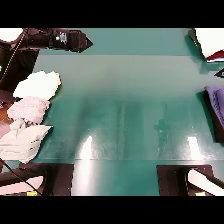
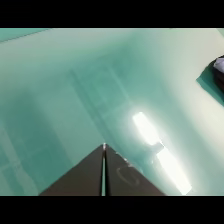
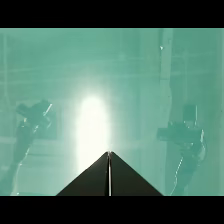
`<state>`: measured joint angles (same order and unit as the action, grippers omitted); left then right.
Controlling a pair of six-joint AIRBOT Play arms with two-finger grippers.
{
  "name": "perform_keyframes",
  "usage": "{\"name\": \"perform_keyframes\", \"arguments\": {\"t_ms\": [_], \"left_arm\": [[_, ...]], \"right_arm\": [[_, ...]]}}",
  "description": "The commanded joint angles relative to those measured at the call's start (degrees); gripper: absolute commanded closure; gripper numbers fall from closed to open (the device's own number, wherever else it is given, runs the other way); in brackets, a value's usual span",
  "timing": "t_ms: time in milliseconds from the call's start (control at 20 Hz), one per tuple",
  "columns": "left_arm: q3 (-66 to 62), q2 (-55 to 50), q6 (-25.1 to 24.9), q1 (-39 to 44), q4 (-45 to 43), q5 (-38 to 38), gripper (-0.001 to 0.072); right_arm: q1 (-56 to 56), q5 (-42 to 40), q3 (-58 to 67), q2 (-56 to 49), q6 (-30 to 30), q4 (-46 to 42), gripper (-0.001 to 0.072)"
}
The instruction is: Fold the shirts.
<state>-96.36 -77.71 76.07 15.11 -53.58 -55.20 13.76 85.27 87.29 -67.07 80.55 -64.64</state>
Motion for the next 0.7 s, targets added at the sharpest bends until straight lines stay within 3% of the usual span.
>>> {"name": "perform_keyframes", "arguments": {"t_ms": [0,650], "left_arm": [[0.0,0.04,0.0,0.02,-0.02,0.33,0.0683],[0.0,0.04,0.13,0.02,0.09,0.79,0.0683]], "right_arm": [[-0.07,0.24,0.04,0.0,-0.02,0.07,0.0688],[-0.09,0.48,0.04,0.0,-0.02,0.11,0.0689]]}}
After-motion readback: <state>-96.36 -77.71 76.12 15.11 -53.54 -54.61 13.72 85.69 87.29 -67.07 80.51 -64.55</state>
